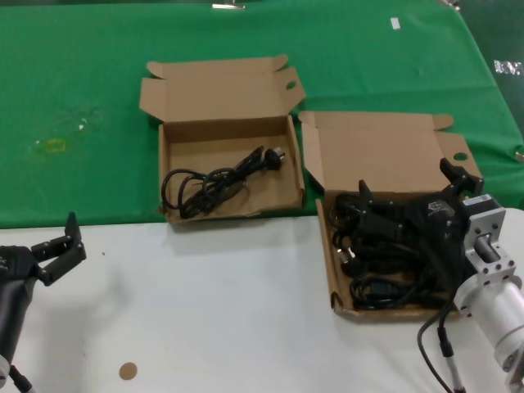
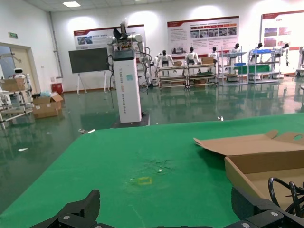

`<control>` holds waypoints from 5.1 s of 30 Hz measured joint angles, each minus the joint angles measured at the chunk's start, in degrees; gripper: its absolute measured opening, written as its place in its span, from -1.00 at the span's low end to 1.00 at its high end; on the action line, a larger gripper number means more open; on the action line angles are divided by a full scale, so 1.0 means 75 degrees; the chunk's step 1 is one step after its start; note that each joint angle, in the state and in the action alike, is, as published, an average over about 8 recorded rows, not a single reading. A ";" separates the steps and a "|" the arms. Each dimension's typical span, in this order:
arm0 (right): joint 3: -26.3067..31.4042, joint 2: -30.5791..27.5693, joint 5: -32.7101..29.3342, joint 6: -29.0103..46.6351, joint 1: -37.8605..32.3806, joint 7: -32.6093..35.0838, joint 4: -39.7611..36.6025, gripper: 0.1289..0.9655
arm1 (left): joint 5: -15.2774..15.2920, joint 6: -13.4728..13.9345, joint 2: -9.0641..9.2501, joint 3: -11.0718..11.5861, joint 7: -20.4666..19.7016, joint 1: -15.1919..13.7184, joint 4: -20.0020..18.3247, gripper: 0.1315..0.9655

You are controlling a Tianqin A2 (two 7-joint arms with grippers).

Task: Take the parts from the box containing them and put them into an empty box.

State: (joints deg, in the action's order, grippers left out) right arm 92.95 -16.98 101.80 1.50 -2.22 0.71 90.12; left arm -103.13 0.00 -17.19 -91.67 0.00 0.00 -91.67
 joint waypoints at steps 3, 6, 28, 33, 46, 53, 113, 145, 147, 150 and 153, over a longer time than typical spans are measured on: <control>0.0000 0.0000 0.0000 0.0000 0.0000 0.0000 0.0000 1.00 | 0.0000 0.0000 0.0000 0.0000 0.0000 0.0000 0.0000 1.00; 0.0000 0.0000 0.0000 0.0000 0.0000 0.0000 0.0000 1.00 | 0.0000 0.0000 0.0000 0.0000 0.0000 0.0000 0.0000 1.00; 0.0000 0.0000 0.0000 0.0000 0.0000 0.0000 0.0000 1.00 | 0.0000 0.0000 0.0000 0.0000 0.0000 0.0000 0.0000 1.00; 0.0000 0.0000 0.0000 0.0000 0.0000 0.0000 0.0000 1.00 | 0.0000 0.0000 0.0000 0.0000 0.0000 0.0000 0.0000 1.00; 0.0000 0.0000 0.0000 0.0000 0.0000 0.0000 0.0000 1.00 | 0.0000 0.0000 0.0000 0.0000 0.0000 0.0000 0.0000 1.00; 0.0000 0.0000 0.0000 0.0000 0.0000 0.0000 0.0000 1.00 | 0.0000 0.0000 0.0000 0.0000 0.0000 0.0000 0.0000 1.00; 0.0000 0.0000 0.0000 0.0000 0.0000 0.0000 0.0000 1.00 | 0.0000 0.0000 0.0000 0.0000 0.0000 0.0000 0.0000 1.00; 0.0000 0.0000 0.0000 0.0000 0.0000 0.0000 0.0000 1.00 | 0.0000 0.0000 0.0000 0.0000 0.0000 0.0000 0.0000 1.00; 0.0000 0.0000 0.0000 0.0000 0.0000 0.0000 0.0000 1.00 | 0.0000 0.0000 0.0000 0.0000 0.0000 0.0000 0.0000 1.00; 0.0000 0.0000 0.0000 0.0000 0.0000 0.0000 0.0000 1.00 | 0.0000 0.0000 0.0000 0.0000 0.0000 0.0000 0.0000 1.00; 0.0000 0.0000 0.0000 0.0000 0.0000 0.0000 0.0000 1.00 | 0.0000 0.0000 0.0000 0.0000 0.0000 0.0000 0.0000 1.00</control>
State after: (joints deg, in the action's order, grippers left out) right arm 92.95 -16.98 101.80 1.50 -2.22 0.71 90.12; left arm -103.13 0.00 -17.19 -91.67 0.00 0.00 -91.67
